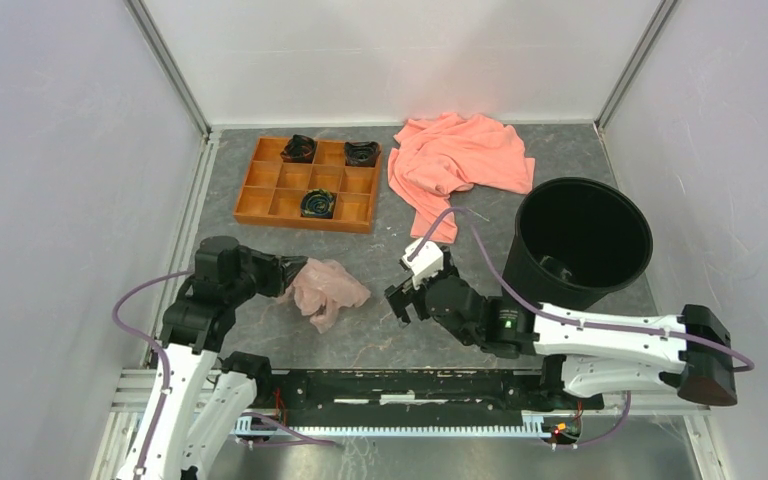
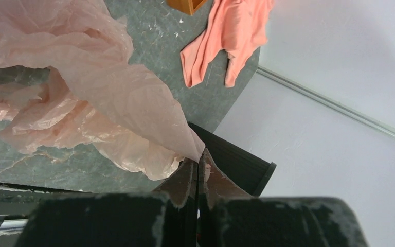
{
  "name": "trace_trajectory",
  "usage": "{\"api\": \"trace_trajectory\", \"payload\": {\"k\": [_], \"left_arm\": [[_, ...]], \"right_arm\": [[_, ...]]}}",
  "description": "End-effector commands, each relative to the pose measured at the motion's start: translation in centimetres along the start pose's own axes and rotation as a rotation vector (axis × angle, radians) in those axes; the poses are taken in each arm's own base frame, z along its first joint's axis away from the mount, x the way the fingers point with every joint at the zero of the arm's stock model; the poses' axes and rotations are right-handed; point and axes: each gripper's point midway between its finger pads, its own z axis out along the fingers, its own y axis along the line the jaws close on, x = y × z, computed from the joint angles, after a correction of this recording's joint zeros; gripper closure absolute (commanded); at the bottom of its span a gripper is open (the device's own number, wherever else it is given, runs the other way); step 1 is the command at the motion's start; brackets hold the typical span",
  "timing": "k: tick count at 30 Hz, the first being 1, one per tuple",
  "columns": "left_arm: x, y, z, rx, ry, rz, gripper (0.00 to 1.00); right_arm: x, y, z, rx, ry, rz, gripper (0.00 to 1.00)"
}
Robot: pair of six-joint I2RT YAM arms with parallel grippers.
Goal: Put the trash bags into the trash bin
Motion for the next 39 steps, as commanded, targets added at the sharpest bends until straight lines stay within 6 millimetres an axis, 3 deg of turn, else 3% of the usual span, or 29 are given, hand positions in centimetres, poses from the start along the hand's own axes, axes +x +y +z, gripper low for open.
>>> {"api": "trace_trajectory", "payload": {"k": [1,4,7,11,19,28,35,38,39], "left_arm": [[0.6,-1.9,0.8,0.032,0.051,-0.091,0.98],[0.4,-2.2,1.5,0.036,0.047,-0.105,0.98],[0.2,-2.8,2.1,0.061,0.046,-0.131,0.98],[0.3,-3.0,3.0,0.047,0.065,-0.144,0.98],[0.7,-2.4,4.1,0.006,0.099,-0.143,0.98],[0.8,-3.1,3.8,0.032,0.108,-0.139,0.98],[1.3,-2.9,3.9,0.023,0.134,-0.129,0.98],[1.1,-2.6,3.7,0.01,0.12,-0.125,0.98],[1.0,-2.7,3.6,0.014,0.115,-0.122,0.98]], "right_arm": [[-1.9,2.7,1.0,-0.085,-0.089,0.053,0.02],[-2.6,6.5,1.4,-0.203,-0.147,0.131,0.02],[-1.2,10.1,3.5,-0.274,-0.097,0.208,0.02],[-1.1,12.6,5.4,-0.312,-0.121,0.252,0.14],[-0.4,12.6,8.8,-0.191,-0.142,0.315,0.26],[0.8,8.4,11.1,0.09,-0.216,0.286,0.39],[2.1,9.0,12.9,0.101,-0.224,0.189,0.39],[1.2,8.3,13.3,0.17,-0.231,0.108,0.58],[1.1,7.8,13.3,0.194,-0.239,0.097,0.58]]}}
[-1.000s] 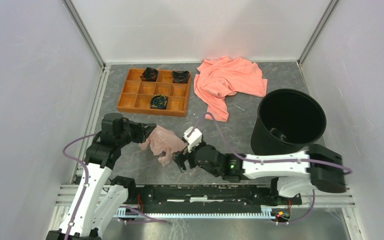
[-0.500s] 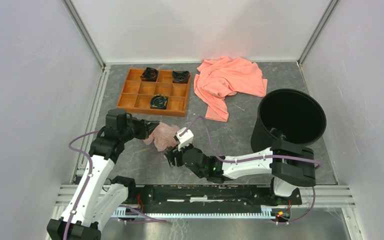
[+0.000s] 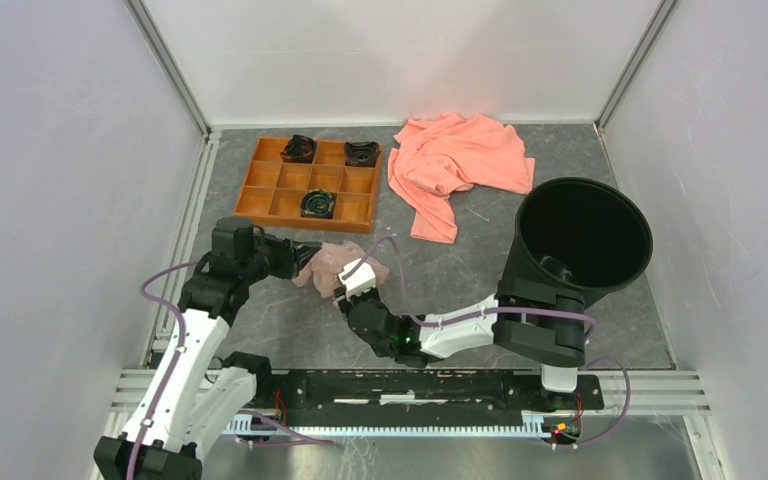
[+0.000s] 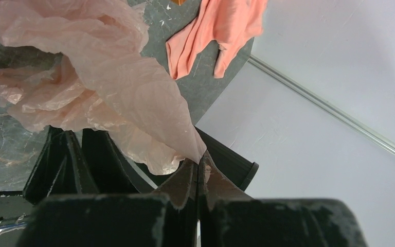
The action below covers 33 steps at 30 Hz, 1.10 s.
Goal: Put the trash bags into the trash bin
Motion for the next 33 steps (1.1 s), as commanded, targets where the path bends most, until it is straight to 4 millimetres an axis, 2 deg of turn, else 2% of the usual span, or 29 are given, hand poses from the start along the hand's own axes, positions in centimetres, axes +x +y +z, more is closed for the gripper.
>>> {"api": "trace_trajectory", "payload": {"k": [1,4,11,14,15,16,17,19,20,22,24,26,27,29,33], "left_arm": [[0.3,-1.3,-0.7,0.036,0.005,-0.012,0.98],[0.2,-1.5,-0.9,0.039,-0.004,-0.004,0.96],[-0.2,-1.1,-1.1,0.036,-0.031,-0.023,0.95],[0.1,-0.9,-0.9,0.023,-0.007,-0.041,0.93],[0.3,-1.1,-0.9,0.035,0.007,-0.03,0.88],[0.5,-1.5,-1.0,0.054,0.014,-0.008,0.82],[0.5,-2.0,-1.1,0.075,0.01,0.028,0.71],[0.0,-2.9,-1.2,0.12,-0.026,0.14,0.38],[-0.1,-3.4,-1.2,0.141,-0.038,0.234,0.15],[0.1,-4.0,-1.0,0.146,-0.023,0.391,0.02],[0.9,-4.0,-0.9,0.117,0.048,0.566,0.0],[1.5,-4.3,-1.4,0.117,0.101,0.781,0.0],[1.1,-4.1,-1.9,0.092,0.086,0.861,0.0],[-0.5,-4.6,-3.5,0.064,-0.022,0.994,0.0],[-3.4,-4.8,-7.1,0.054,-0.26,1.173,0.0]], "right_arm": [[-4.2,-0.7,0.9,0.101,-0.122,-0.031,0.58],[-3.9,-1.4,1.1,0.112,-0.138,-0.035,0.58],[-2.7,-1.0,2.1,0.061,-0.112,-0.038,0.57],[-1.2,-1.0,2.9,0.057,-0.074,-0.022,0.59],[-0.9,-0.9,3.1,0.043,-0.063,-0.021,0.64],[-0.8,-0.6,3.1,0.026,-0.053,-0.02,0.76],[-1.1,-0.3,2.9,0.005,-0.049,-0.019,0.87],[-1.9,0.2,2.0,-0.053,-0.042,-0.018,0.94],[-2.9,0.4,1.2,-0.09,-0.038,-0.007,0.99],[-3.0,-0.2,-0.3,-0.103,0.013,0.023,1.0],[-3.8,-0.9,-2.0,-0.148,0.05,0.072,1.0],[-4.4,-1.2,-2.3,-0.277,0.128,0.138,1.0],[-4.6,-0.4,-2.7,-0.396,0.204,0.174,1.0],[-5.2,-0.2,-3.4,-0.521,0.291,0.215,1.0],[-6.0,-1.0,-5.3,-0.601,0.329,0.223,1.0]]}}
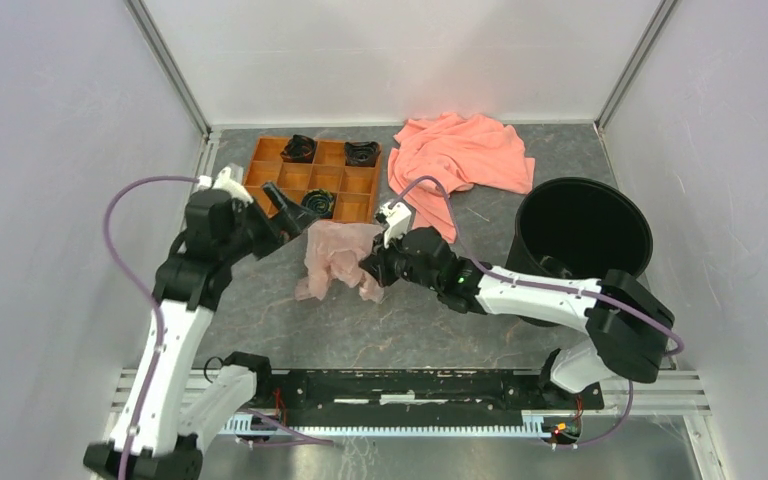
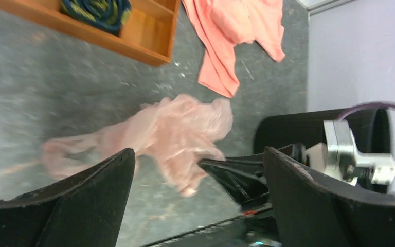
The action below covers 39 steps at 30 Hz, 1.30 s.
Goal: Put the trash bags into the trash bin
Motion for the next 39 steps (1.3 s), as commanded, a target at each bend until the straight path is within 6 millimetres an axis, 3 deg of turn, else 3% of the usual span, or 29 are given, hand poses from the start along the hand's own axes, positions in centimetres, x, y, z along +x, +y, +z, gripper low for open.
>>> {"api": "trace_trajectory", "payload": {"k": [1,4,6,10,14,19,20,22,26,27,28,31,34,37,39], "left_arm": [[-2.2,2.5,-4.9,-0.098,-0.203,0.367,0.0],[-0.8,2.5,-5.0,-0.039,-0.192,0.39,0.0],[0.8,2.5,-4.0,0.005,-0.116,0.369,0.0],[3.8,4.2,-1.0,0.01,0.042,0.298,0.0],[5.2,6.5,2.0,-0.048,0.13,0.242,0.0],[8.2,6.3,6.1,0.088,0.254,0.108,0.05],[8.6,6.3,7.2,0.113,0.278,0.076,0.09],[9.4,7.0,8.3,0.108,0.322,0.045,0.28],[10.0,7.0,9.6,0.117,0.373,-0.002,0.75],[9.9,6.6,9.5,0.131,0.378,-0.012,0.9],[9.8,6.2,9.2,0.141,0.378,-0.022,0.97],[9.1,4.1,7.0,0.185,0.348,-0.014,0.98],[8.1,1.7,3.0,0.223,0.291,0.024,0.98],[7.3,-1.6,-2.6,0.284,0.246,0.06,0.98],[7.3,-2.5,-5.8,0.293,0.208,0.063,0.98]], "right_arm": [[2.6,3.6,-3.5,-0.29,0.191,0.094,1.0],[1.5,2.7,-3.8,-0.37,0.139,0.229,1.0],[1.8,1.6,-2.7,-0.338,0.147,0.232,1.0],[3.0,-0.6,-0.8,-0.273,0.194,0.227,1.0],[2.8,-2.9,-0.3,-0.219,0.183,0.201,1.0],[3.4,-4.3,-0.6,-0.163,0.206,0.129,1.0],[3.7,-4.6,-0.6,-0.157,0.214,0.112,1.0],[4.1,-4.8,-0.9,-0.153,0.22,0.096,1.0],[4.9,-5.2,-1.8,-0.14,0.225,0.083,1.0],[4.9,-5.1,-1.9,-0.145,0.228,0.071,1.0],[5.0,-4.9,-2.1,-0.159,0.241,0.057,1.0],[5.4,-4.6,-3.1,-0.175,0.288,-0.039,1.0],[5.7,-4.8,-4.3,-0.128,0.323,-0.156,0.99],[6.3,-2.8,-5.9,-0.19,0.365,-0.265,1.0],[6.8,-0.7,-7.0,-0.255,0.385,-0.309,1.0]]}}
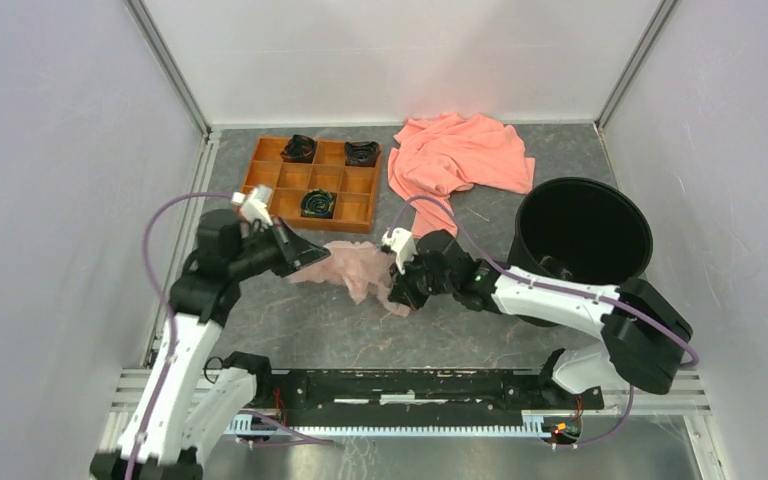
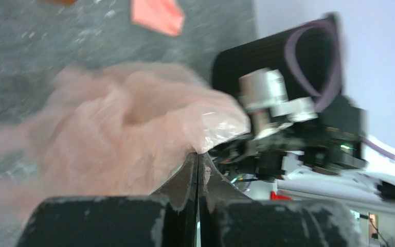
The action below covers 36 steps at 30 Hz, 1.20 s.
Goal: Put the trash bags into the trash bin
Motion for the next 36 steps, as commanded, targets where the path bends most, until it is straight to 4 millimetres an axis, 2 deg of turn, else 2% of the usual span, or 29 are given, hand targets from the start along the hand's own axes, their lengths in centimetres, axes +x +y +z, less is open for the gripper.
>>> {"api": "trace_trajectory", "payload": {"k": [1,3,5,7,9,10,14,17,21,23,24,25,27,29,30,33,36], "left_arm": [[1.8,-4.9,-6.7,0.045,-0.037,-0.023,0.98],[2.3,-4.8,-8.0,0.019,-0.083,-0.067,0.98],[2.1,-3.8,-7.7,-0.023,-0.111,-0.155,0.98],[1.3,-2.4,-6.4,-0.063,-0.142,-0.248,0.98],[0.4,-0.5,-4.3,-0.104,-0.172,-0.331,0.98],[-0.6,-0.4,-3.4,-0.092,-0.192,-0.362,0.98],[-4.5,1.8,1.4,-0.116,-0.255,-0.472,0.98],[-7.1,3.1,5.0,-0.163,-0.227,-0.412,0.98],[-6.1,6.3,8.4,-0.294,-0.028,-0.328,0.91],[-5.2,5.2,9.5,-0.182,0.072,-0.245,0.86],[-4.6,4.8,9.4,-0.142,0.106,-0.19,0.81],[-4.4,5.0,8.9,-0.161,0.105,-0.162,0.72],[-4.6,6.5,7.4,-0.251,0.048,-0.062,0.49],[-4.8,7.7,5.4,-0.344,-0.011,-0.005,0.27],[-4.7,8.1,4.4,-0.385,-0.031,0.017,0.23],[-3.8,9.5,1.8,-0.482,-0.083,0.036,0.2],[-1.8,11.4,0.6,-0.507,-0.162,-0.033,0.21]], "right_arm": [[-0.4,4.8,-2.1,-0.125,0.025,-0.198,1.0],[0.2,8.5,-3.1,-0.314,0.007,-0.198,1.0],[0.2,11.0,-4.3,-0.465,-0.027,-0.22,1.0],[-0.3,10.3,-4.3,-0.419,-0.038,-0.226,1.0],[-0.7,7.5,-3.6,-0.273,-0.023,-0.209,1.0],[-0.6,6.2,-3.3,-0.226,-0.011,-0.183,1.0],[0.8,-1.0,-2.0,0.022,0.053,0.007,1.0],[0.7,-5.1,-1.4,0.196,0.104,0.018,1.0],[-0.9,-8.3,-1.3,0.367,0.119,-0.014,1.0],[-1.5,-10.3,-1.6,0.474,0.15,-0.052,1.0],[-1.7,-11.5,-1.9,0.537,0.171,-0.074,1.0],[-1.8,-12.4,-2.1,0.585,0.187,-0.092,1.0],[-1.6,-13.9,-2.6,0.664,0.22,-0.119,1.0],[-1.3,-14.6,-2.6,0.683,0.235,-0.145,1.0],[-1.2,-14.8,-2.7,0.689,0.237,-0.167,1.0],[-1.0,-15.2,-2.7,0.702,0.235,-0.185,1.0],[-0.8,-15.2,-3.1,0.703,0.237,-0.206,1.0]]}}
